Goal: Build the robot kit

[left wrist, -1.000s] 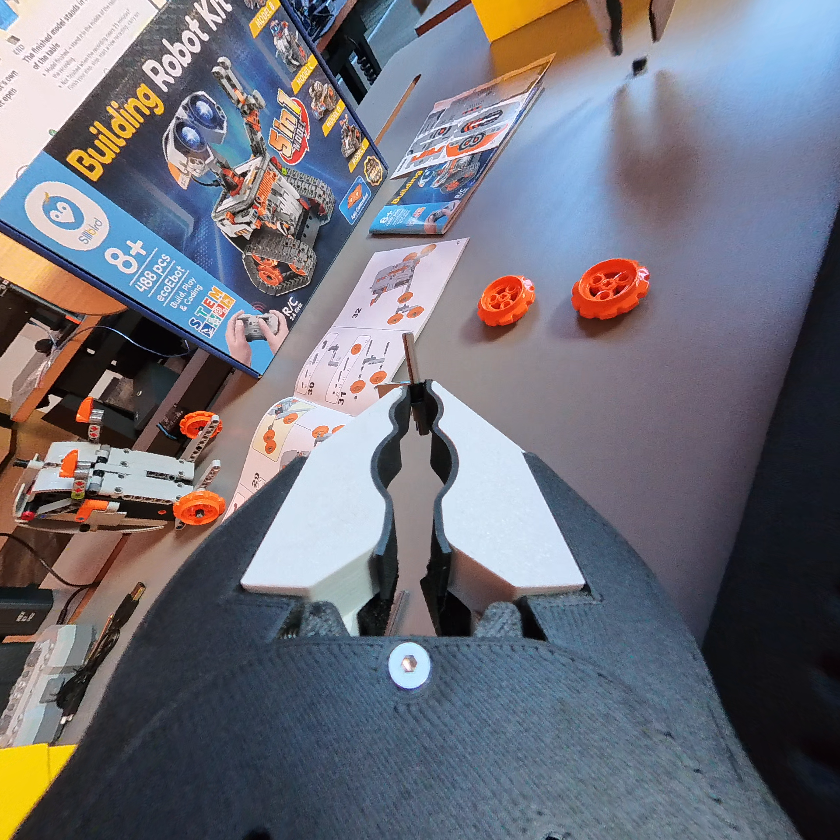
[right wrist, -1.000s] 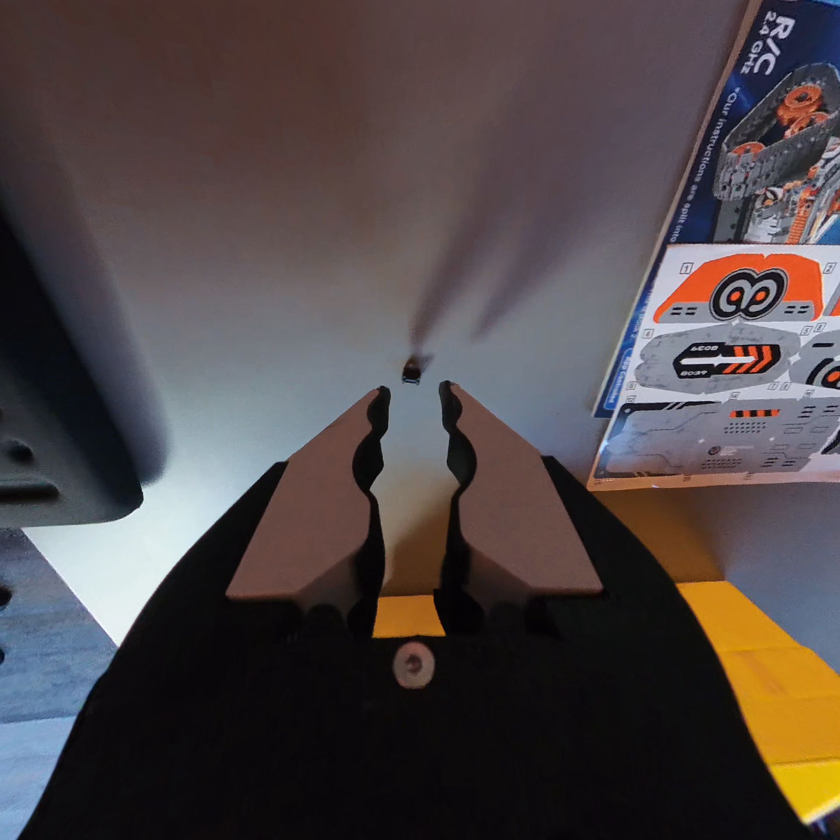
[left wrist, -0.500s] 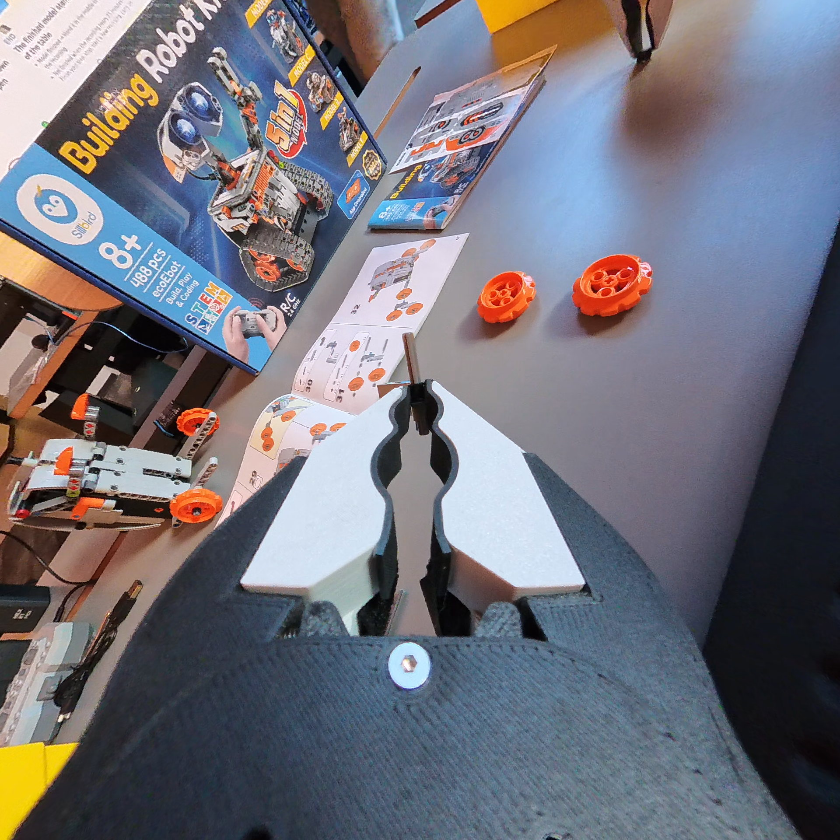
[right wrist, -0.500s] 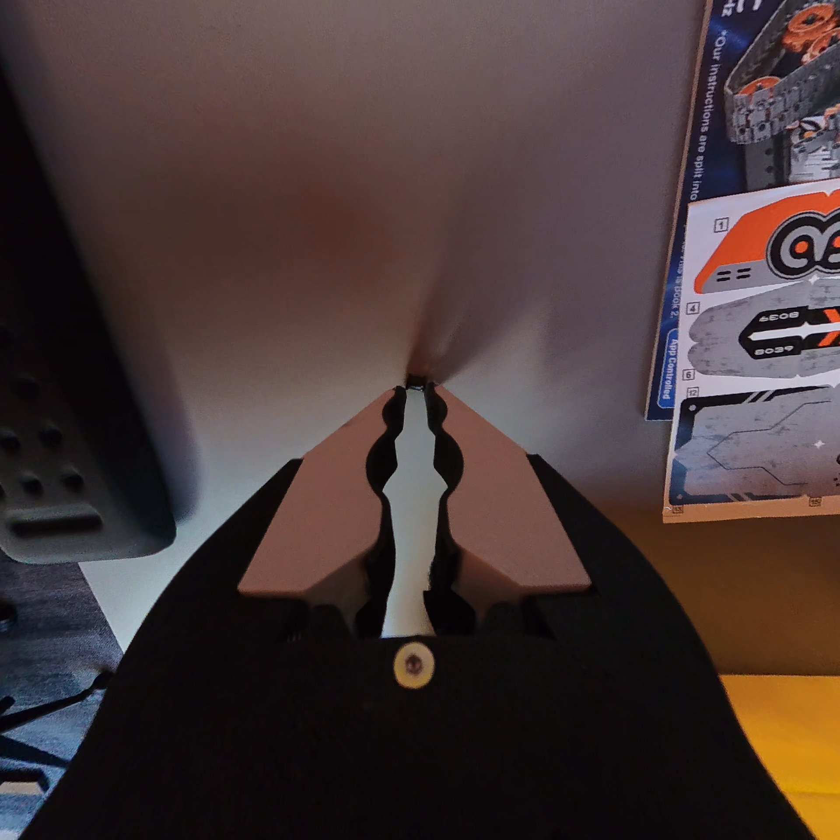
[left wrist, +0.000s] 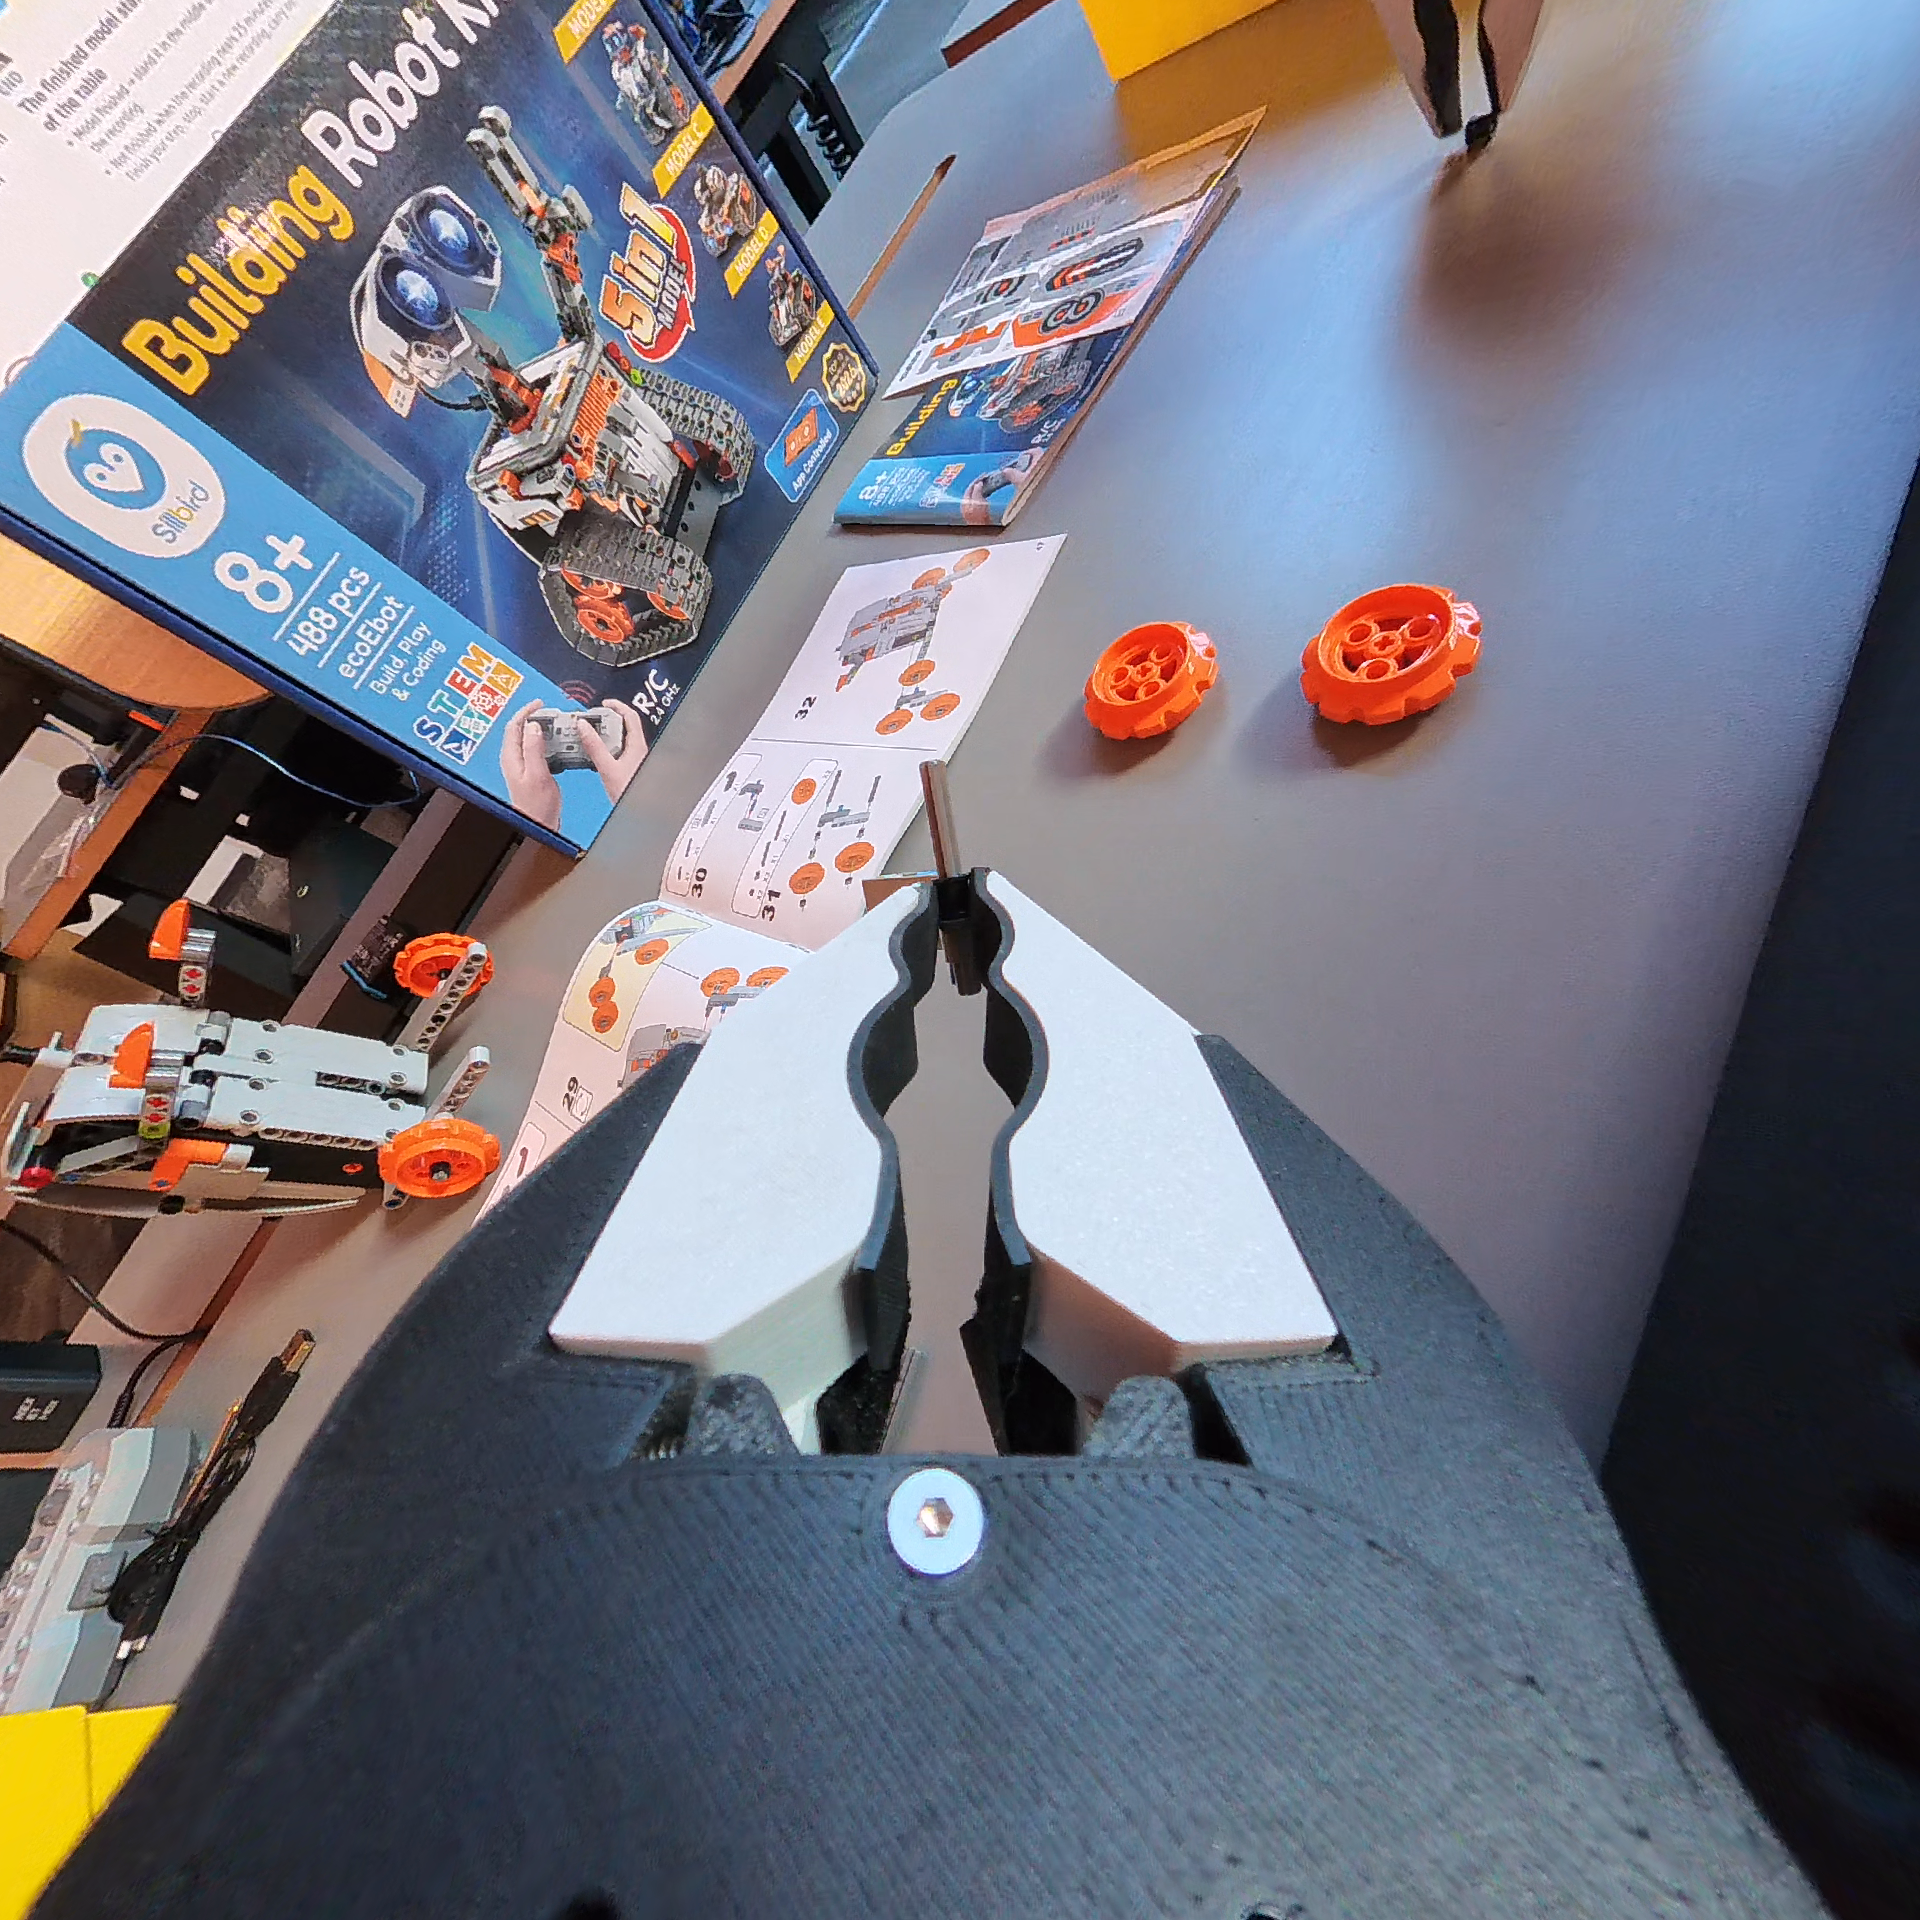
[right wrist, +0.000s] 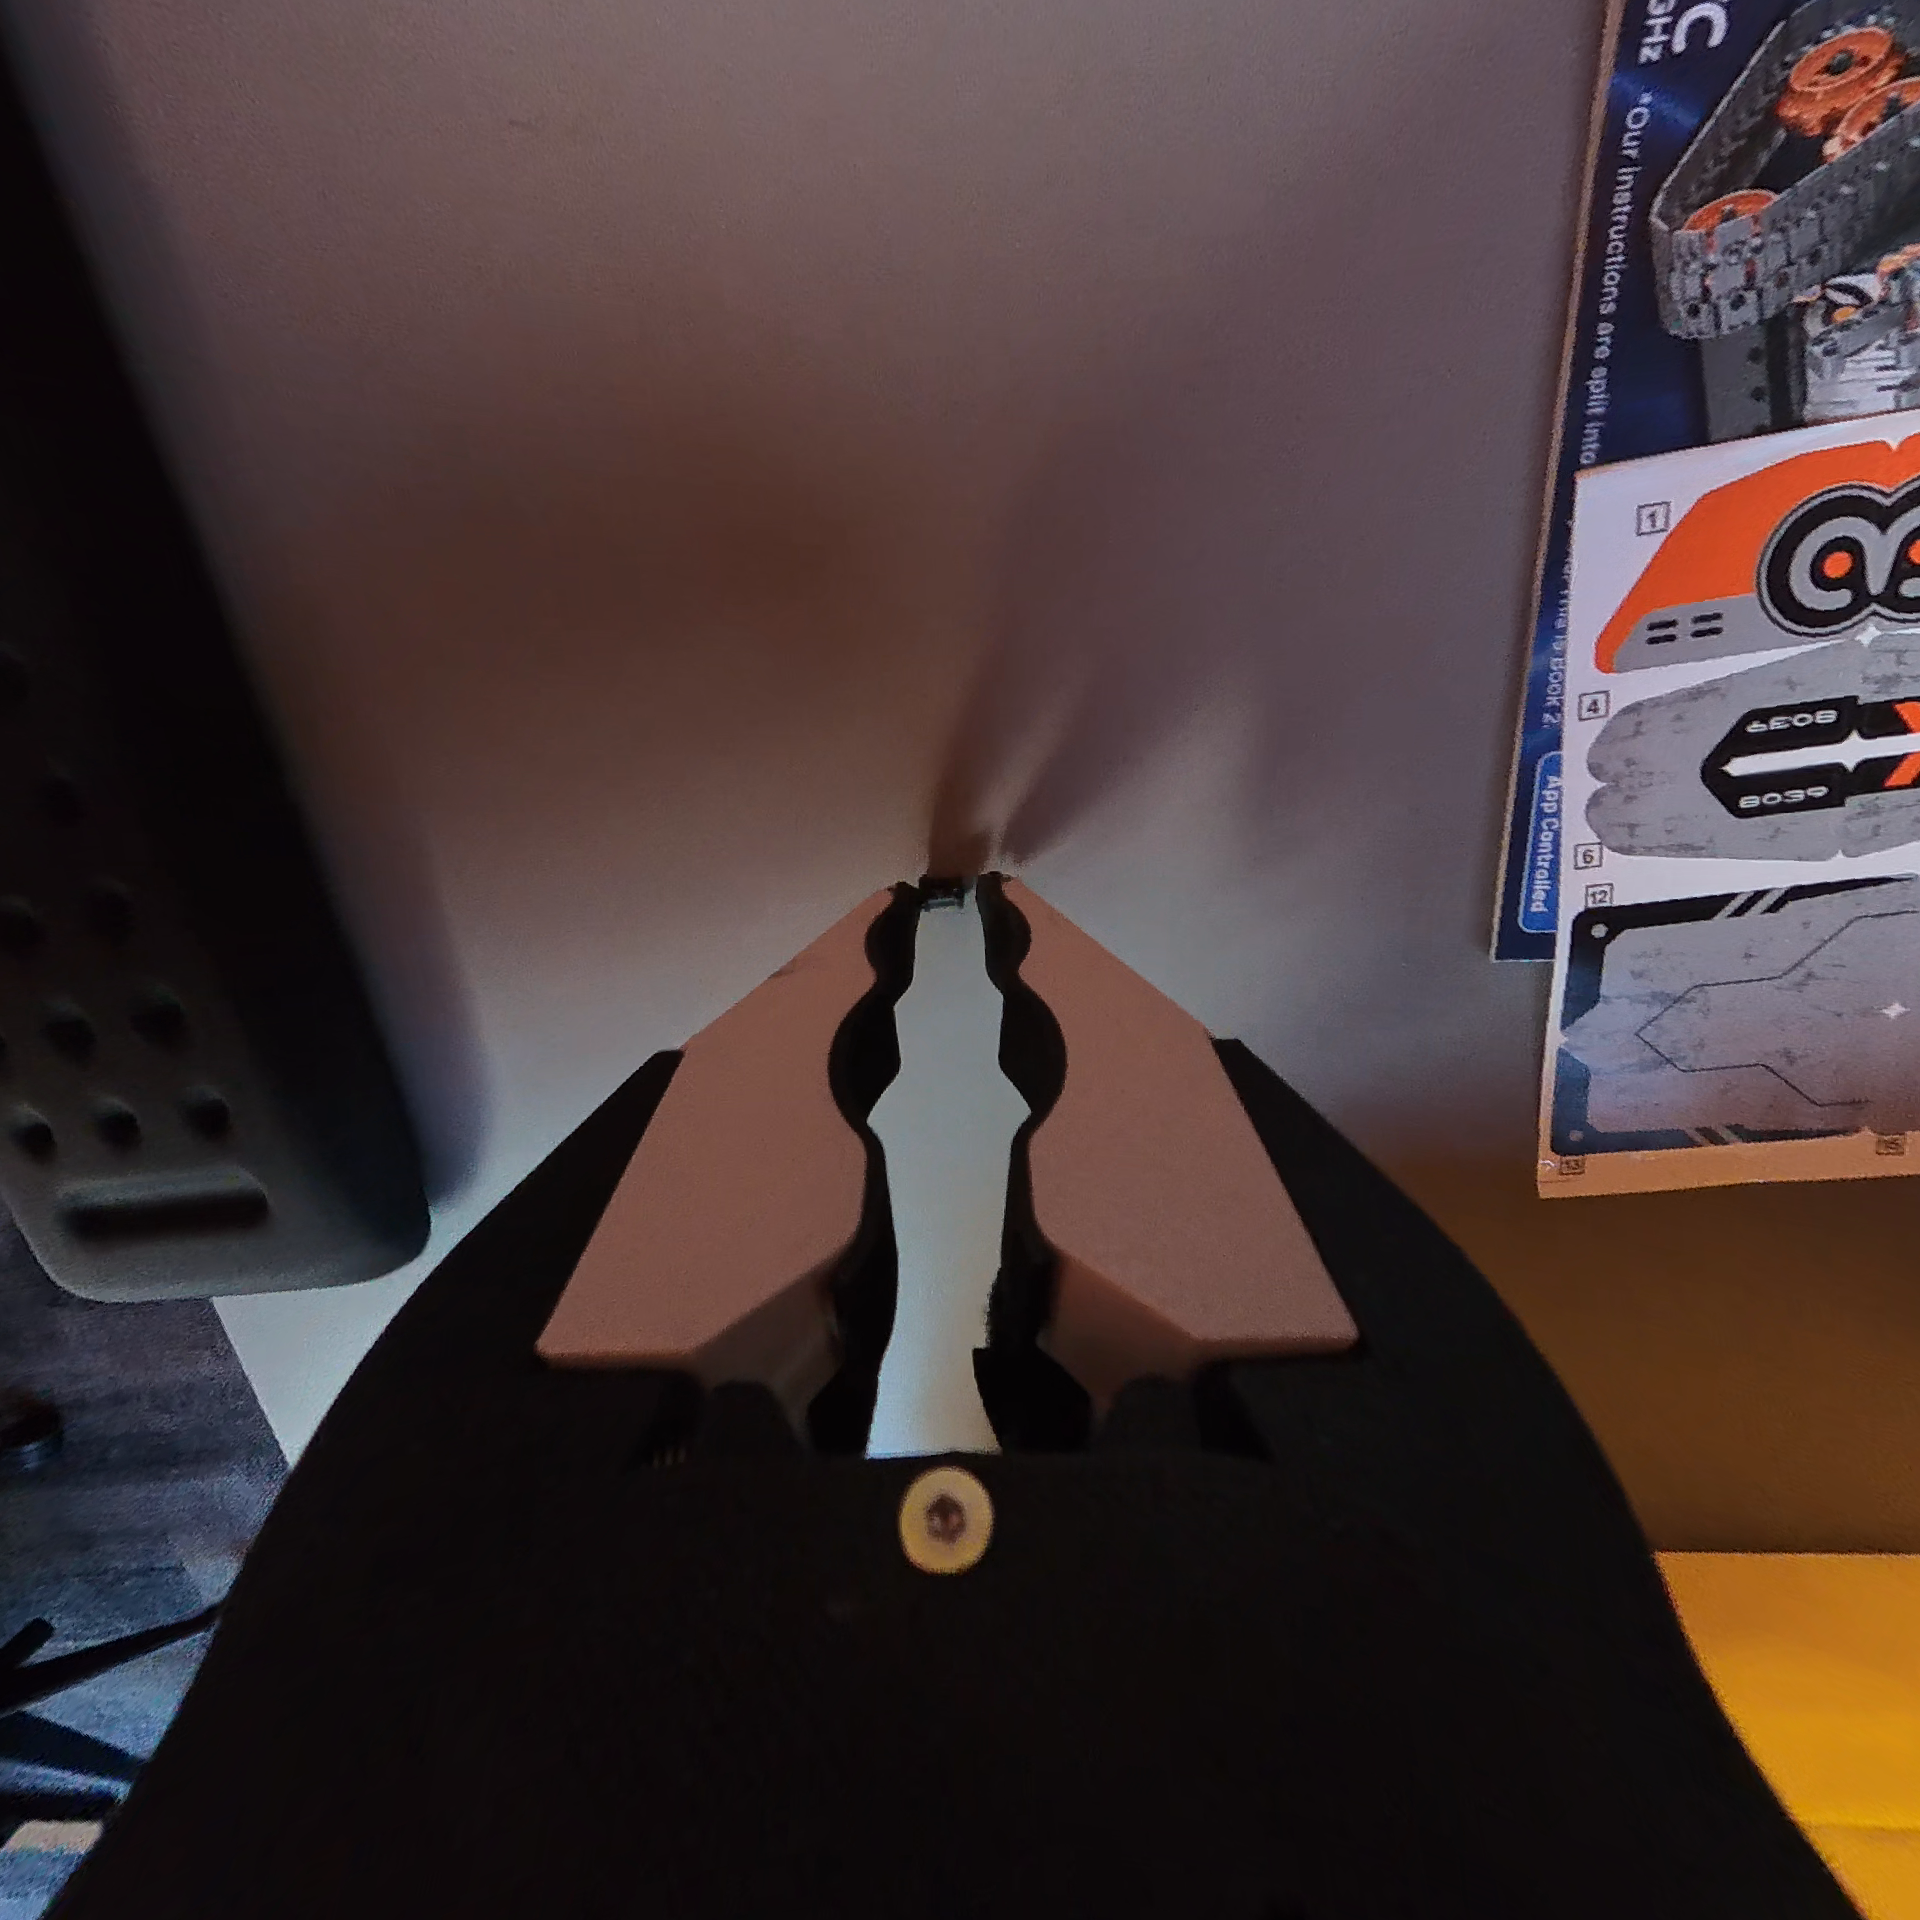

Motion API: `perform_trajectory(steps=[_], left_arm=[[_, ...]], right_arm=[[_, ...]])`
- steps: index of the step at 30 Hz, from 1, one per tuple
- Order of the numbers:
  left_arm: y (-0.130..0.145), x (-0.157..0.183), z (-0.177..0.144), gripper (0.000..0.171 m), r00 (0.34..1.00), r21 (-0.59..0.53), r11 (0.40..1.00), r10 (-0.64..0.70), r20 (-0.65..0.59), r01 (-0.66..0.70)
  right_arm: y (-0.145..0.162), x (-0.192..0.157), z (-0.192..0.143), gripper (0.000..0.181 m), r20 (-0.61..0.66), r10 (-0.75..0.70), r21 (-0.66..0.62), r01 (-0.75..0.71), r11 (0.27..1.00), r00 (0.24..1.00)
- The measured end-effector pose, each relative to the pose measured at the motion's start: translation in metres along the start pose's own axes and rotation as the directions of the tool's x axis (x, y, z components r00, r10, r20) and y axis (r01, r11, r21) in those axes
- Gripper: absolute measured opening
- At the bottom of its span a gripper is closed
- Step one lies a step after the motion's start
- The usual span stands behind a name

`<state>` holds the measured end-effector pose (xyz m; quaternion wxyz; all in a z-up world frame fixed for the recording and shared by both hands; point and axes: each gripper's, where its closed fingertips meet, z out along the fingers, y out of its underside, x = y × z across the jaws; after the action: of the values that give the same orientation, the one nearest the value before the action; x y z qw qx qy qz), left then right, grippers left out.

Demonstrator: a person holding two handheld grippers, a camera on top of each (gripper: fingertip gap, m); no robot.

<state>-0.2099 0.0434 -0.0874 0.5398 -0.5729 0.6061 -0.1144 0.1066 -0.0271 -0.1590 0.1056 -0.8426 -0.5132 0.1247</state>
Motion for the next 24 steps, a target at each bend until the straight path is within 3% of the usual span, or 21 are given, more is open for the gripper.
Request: perform_trajectory(steps=[10, 13, 18, 24], left_arm=[[0.000, 0.000, 0.000, 0.003, 1.000, -0.001, 1.000, 0.000, -0.001, 0.000], [0.000, 0.000, -0.001, 0.002, 1.000, 0.002, 1.000, 0.000, 0.001, 0.000], [-0.003, 0.000, -0.001, 0.002, 1.000, 0.012, 1.000, 0.001, 0.000, -0.001], [-0.006, 0.000, -0.002, 0.003, 1.000, 0.021, 1.000, 0.003, 0.005, -0.003]], right_arm=[[0.000, 0.001, 0.002, 0.007, -0.019, -0.018, -0.008, 0.018, 1.000, 1.000], [-0.011, 0.012, -0.001, 0.007, -0.168, -0.080, 0.017, 0.084, 0.996, 0.982], [-0.037, 0.044, -0.003, 0.006, -0.564, -0.200, -0.029, 0.224, 0.974, 0.801], [-0.045, 0.052, 0.007, 0.007, -0.696, -0.285, -0.157, 0.248, 0.956, 0.659]])
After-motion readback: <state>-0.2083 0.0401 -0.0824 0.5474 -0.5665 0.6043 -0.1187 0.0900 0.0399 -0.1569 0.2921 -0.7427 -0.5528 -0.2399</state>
